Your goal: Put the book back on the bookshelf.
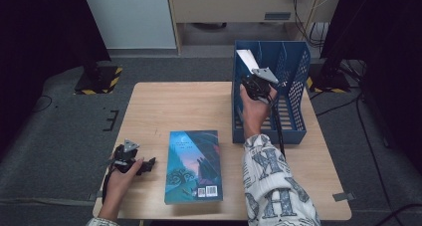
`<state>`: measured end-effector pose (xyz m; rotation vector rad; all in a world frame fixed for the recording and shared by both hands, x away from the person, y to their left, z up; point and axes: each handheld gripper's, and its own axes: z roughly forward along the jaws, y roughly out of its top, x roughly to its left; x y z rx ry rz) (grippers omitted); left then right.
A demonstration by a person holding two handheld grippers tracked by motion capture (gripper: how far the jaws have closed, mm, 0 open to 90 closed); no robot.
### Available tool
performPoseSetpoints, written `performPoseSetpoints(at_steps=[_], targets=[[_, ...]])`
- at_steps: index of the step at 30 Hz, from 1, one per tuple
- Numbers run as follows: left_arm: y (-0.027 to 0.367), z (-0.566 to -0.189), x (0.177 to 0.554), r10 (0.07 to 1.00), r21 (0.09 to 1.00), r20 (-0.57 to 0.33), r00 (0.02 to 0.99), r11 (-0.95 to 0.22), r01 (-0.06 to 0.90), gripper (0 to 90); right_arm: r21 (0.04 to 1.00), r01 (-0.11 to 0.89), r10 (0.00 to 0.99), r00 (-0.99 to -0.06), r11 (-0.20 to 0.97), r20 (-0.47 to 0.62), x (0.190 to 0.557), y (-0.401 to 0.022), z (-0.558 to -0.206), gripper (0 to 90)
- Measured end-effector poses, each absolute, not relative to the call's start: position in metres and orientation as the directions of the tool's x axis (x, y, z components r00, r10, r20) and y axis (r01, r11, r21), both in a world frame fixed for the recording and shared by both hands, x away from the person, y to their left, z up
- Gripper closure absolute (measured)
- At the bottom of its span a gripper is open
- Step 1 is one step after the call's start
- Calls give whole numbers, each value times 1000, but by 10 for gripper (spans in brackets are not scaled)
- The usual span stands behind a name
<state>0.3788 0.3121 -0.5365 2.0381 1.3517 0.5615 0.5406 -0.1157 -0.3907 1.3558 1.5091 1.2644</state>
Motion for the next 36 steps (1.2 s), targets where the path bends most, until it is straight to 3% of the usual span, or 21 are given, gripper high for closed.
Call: performPoseSetpoints(at_steps=[36], targets=[[312, -536, 379, 921, 699, 10, 388, -284, 657, 5, 956, 293, 988, -149, 1, 45, 517, -109, -400, 603]])
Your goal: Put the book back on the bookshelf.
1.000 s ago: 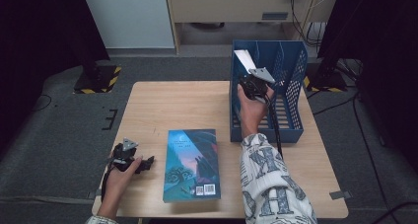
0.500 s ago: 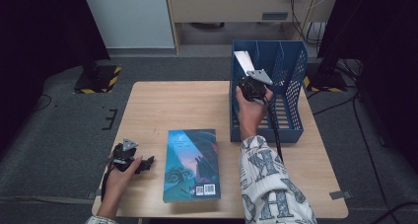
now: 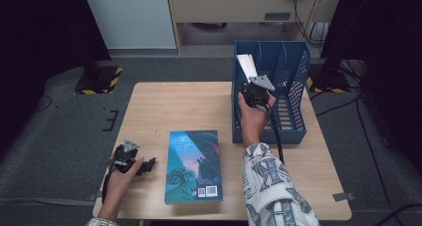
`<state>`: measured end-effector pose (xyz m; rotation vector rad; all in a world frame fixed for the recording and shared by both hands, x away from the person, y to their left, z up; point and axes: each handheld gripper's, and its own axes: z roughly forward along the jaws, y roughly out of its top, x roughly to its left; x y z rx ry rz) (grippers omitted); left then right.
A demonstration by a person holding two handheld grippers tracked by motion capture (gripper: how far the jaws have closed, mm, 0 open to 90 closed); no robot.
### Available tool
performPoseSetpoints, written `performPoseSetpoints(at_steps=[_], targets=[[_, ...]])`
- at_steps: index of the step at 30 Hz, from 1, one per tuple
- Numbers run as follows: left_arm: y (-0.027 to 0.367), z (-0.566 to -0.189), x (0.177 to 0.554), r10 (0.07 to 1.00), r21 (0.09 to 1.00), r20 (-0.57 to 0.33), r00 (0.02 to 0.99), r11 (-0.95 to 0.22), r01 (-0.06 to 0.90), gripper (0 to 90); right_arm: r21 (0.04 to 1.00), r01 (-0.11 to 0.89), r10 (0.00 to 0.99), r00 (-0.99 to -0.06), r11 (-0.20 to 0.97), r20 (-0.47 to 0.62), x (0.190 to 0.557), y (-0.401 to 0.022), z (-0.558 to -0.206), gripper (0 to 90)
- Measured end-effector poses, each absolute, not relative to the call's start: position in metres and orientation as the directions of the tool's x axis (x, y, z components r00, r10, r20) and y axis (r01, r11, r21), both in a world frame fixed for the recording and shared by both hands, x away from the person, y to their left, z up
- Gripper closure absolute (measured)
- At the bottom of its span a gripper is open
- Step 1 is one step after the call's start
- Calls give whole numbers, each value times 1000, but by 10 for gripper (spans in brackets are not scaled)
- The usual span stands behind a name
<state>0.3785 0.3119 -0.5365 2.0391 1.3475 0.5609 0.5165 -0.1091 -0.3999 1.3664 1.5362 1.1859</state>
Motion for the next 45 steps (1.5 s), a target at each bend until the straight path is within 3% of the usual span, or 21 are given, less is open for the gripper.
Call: performPoseSetpoints(at_steps=[21, 39, 45], targets=[[312, -536, 378, 919, 699, 9, 393, -287, 655, 6, 944, 331, 985, -163, 5, 52, 509, -110, -398, 594], [313, -536, 379, 918, 699, 9, 396, -289, 654, 8, 946, 324, 985, -168, 18, 39, 505, -110, -400, 586], [313, -536, 379, 918, 699, 10, 396, -289, 654, 8, 958, 283, 985, -171, 45, 4, 500, -110, -389, 546]])
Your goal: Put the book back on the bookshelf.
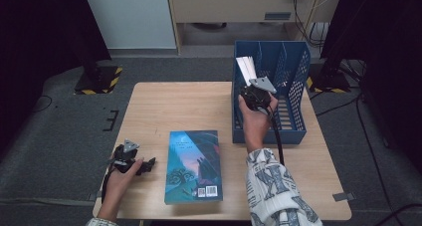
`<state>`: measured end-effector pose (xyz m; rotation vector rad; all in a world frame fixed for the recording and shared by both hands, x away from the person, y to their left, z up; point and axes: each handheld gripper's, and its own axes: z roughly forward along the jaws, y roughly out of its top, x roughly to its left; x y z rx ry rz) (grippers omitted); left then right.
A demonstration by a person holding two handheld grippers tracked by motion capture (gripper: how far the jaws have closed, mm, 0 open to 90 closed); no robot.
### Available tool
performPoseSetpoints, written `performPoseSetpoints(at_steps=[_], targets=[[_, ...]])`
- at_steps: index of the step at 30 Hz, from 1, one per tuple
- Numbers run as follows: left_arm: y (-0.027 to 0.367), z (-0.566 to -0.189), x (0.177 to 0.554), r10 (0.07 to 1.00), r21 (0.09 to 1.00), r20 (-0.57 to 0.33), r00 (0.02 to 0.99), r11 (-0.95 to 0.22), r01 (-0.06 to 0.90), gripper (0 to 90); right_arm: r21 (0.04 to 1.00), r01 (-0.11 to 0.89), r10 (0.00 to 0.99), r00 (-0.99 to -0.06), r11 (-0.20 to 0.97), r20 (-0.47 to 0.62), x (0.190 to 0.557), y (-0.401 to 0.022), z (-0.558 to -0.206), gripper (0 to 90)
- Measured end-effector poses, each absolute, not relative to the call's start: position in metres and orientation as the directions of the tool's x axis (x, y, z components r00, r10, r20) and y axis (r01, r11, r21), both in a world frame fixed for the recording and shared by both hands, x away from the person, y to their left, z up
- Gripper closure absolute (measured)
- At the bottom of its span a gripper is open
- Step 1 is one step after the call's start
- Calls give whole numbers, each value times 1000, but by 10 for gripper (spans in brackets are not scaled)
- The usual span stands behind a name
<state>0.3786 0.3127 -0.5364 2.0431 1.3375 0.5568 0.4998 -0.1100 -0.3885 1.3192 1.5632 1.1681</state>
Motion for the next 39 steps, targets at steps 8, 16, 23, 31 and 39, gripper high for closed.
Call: performPoseSetpoints(at_steps=[8, 16, 23, 31, 39], targets=[[313, -536, 379, 918, 699, 10, 396, -289, 654, 7, 955, 286, 983, -181, 73, -21, 499, -112, -372, 541], [313, -536, 379, 918, 699, 10, 395, -289, 654, 7, 942, 326, 980, -197, 80, -15, 504, -114, -367, 515], [312, -536, 379, 919, 699, 10, 393, -287, 655, 7, 927, 362, 975, -222, 101, -19, 508, -115, -364, 521], [312, -536, 379, 920, 699, 10, 393, -287, 655, 7, 917, 386, 974, -225, 95, -6, 510, -114, -362, 515], [312, -536, 379, 920, 699, 10, 392, -286, 655, 7, 912, 398, 974, -224, 103, -12, 512, -116, -360, 582]])
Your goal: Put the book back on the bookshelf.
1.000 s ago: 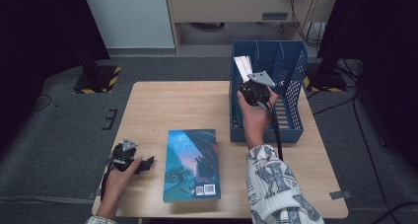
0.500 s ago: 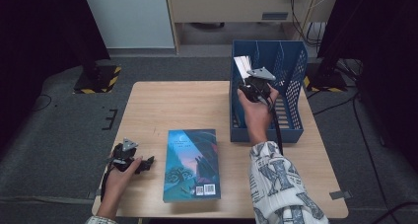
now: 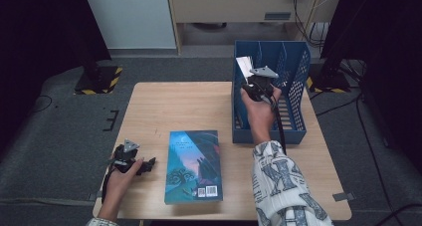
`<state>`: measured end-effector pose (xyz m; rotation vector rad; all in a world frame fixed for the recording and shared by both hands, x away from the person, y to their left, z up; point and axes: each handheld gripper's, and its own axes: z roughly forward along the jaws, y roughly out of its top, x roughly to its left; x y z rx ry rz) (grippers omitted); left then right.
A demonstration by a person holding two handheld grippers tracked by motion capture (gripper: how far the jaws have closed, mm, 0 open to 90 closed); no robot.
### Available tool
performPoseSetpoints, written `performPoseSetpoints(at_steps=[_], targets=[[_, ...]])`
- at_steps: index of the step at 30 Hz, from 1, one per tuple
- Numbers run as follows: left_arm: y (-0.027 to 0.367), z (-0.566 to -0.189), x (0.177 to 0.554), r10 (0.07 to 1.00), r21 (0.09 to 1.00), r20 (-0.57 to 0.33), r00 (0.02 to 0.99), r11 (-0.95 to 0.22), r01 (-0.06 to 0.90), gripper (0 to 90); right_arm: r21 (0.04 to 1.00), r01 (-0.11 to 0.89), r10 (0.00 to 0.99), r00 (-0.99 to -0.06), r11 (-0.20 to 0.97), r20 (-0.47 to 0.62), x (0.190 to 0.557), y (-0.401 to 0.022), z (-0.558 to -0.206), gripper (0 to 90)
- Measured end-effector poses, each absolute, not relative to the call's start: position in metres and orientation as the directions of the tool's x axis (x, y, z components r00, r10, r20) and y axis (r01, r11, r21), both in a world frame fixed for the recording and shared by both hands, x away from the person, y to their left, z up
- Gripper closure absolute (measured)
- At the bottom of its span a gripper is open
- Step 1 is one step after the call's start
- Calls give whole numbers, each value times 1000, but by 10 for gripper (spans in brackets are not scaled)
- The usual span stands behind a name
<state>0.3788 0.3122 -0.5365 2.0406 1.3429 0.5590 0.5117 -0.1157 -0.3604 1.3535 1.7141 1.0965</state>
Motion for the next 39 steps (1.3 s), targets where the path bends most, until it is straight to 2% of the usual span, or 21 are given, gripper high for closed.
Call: performPoseSetpoints(at_steps=[26, 39], targets=[[312, -536, 379, 920, 699, 9, 392, -286, 655, 6, 938, 347, 991, -126, 2, 45, 513, -103, -364, 608], [312, -536, 380, 919, 699, 8, 393, -287, 655, 6, 957, 290, 994, -105, 11, 20, 530, -96, -362, 609]])
